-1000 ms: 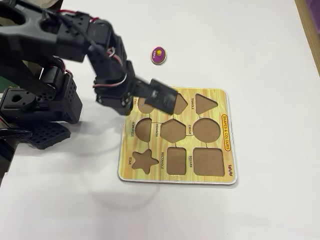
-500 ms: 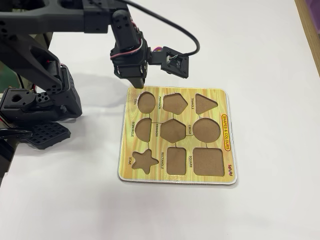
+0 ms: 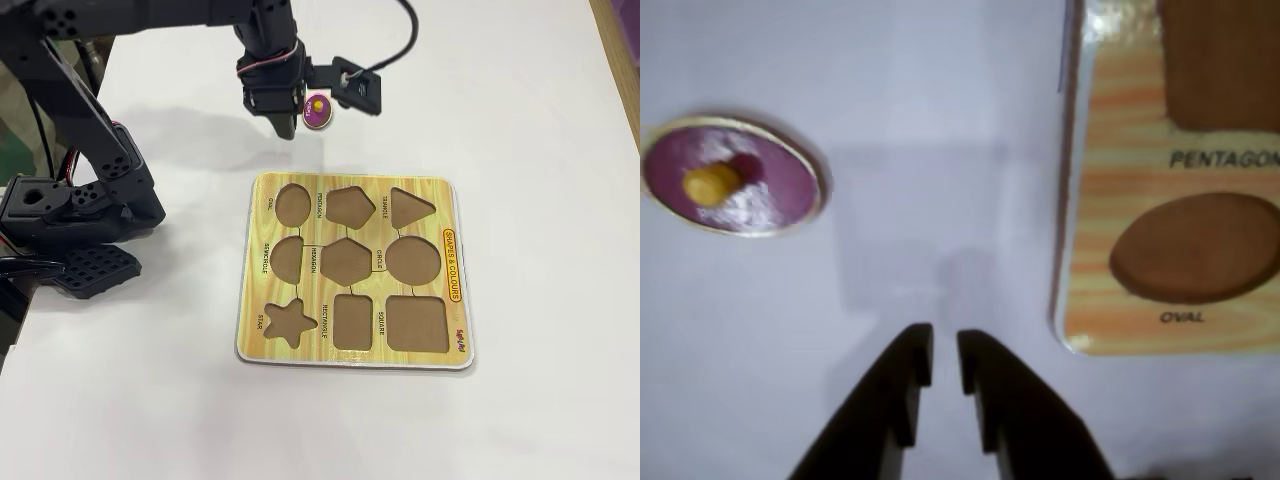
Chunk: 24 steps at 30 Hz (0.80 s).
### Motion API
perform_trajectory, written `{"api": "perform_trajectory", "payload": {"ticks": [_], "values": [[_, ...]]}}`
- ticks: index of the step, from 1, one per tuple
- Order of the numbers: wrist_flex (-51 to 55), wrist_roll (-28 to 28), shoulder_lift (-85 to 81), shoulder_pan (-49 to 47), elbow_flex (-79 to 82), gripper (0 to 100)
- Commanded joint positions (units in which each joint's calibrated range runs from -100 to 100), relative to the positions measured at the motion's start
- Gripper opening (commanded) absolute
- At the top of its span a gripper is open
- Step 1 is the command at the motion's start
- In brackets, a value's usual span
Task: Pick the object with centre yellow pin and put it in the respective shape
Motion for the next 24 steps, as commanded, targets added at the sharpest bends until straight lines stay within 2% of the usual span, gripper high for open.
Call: {"api": "perform_trajectory", "payload": {"ticks": [1, 14, 24], "values": [[-0.4, -0.1, 3.7, -2.7, -7.2, 4], [-0.4, -0.1, 10.1, -9.5, -17.2, 4], [-0.4, -0.1, 13.7, -9.5, -22.0, 4]]}}
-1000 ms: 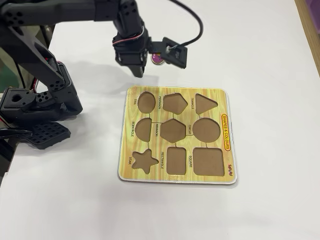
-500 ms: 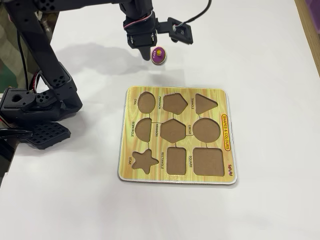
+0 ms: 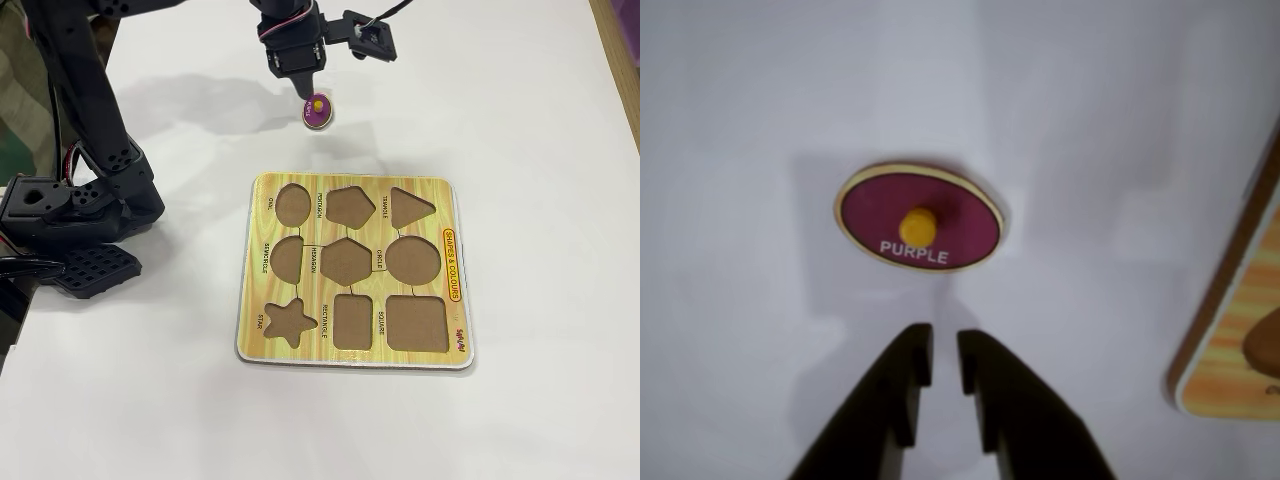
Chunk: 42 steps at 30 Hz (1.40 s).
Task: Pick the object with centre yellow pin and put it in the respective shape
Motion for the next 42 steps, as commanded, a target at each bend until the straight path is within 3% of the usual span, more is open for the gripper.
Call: {"api": "perform_trajectory", "payload": {"ticks": [1, 36, 42], "values": [[-0.4, -0.1, 0.6, -0.4, -4.2, 4], [-0.5, -0.1, 9.0, -1.3, -11.2, 4], [-0.5, -0.1, 9.0, -1.2, -10.8, 9]]}}
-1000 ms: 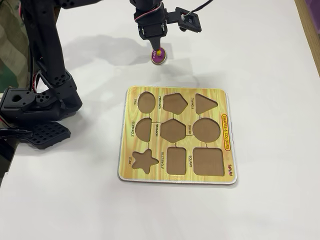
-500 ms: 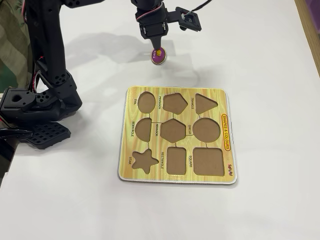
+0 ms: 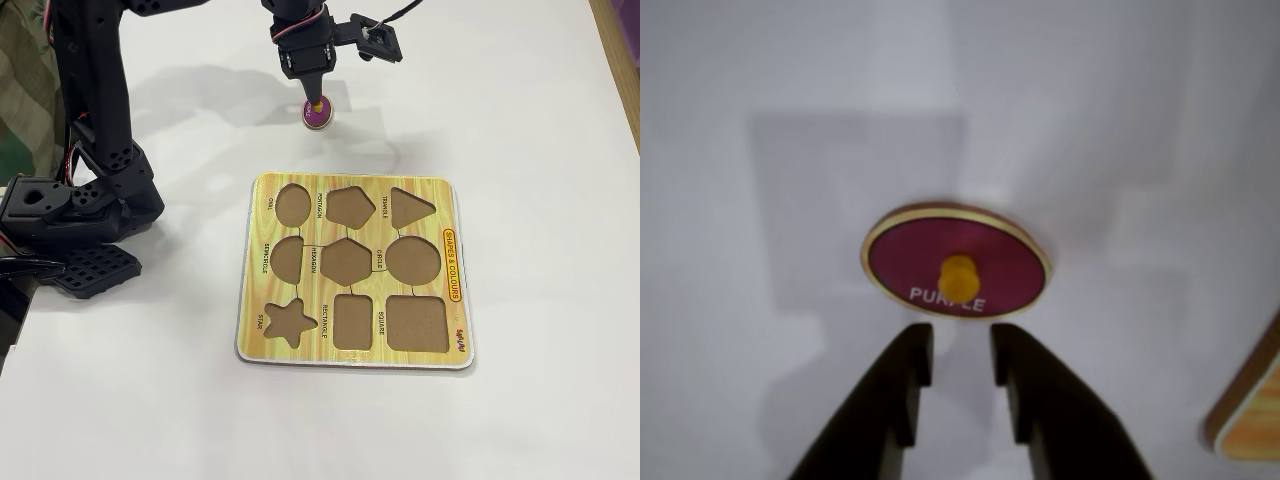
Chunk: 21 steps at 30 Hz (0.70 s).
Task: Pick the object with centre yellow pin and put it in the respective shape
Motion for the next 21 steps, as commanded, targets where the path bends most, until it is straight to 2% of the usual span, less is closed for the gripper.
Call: {"api": "perform_trajectory", "payload": {"ticks": [1, 10, 14, 21], "values": [[-0.5, -0.1, -0.7, 0.3, -2.2, 9], [-0.7, -0.1, 1.3, 0.4, -2.8, 9], [-5.4, -0.1, 3.2, 0.2, -2.6, 9], [-5.7, -0.1, 3.3, 0.1, -2.6, 9]]}}
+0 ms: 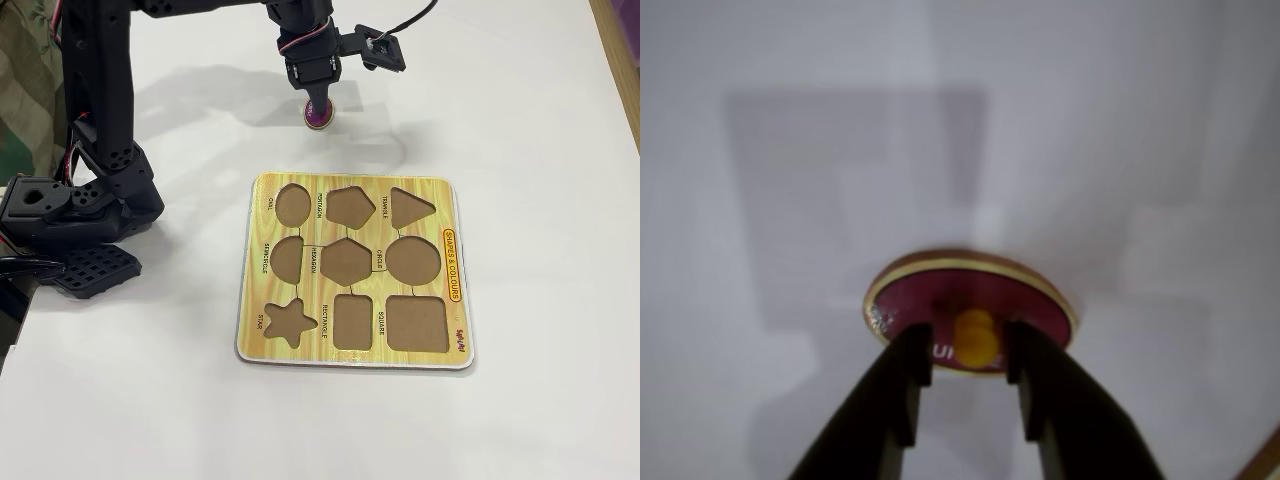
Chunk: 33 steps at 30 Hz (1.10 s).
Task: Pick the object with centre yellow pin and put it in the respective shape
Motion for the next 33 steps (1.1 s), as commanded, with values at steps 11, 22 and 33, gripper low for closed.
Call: {"api": "perform_trajectory", "payload": {"ticks": [11, 22, 33], "values": [[-0.6, -0.1, -0.7, 0.2, -1.5, 9], [-0.5, 0.0, -0.6, 0.3, -1.4, 6], [-0.7, 0.2, -0.6, 0.3, 0.5, 5]]}}
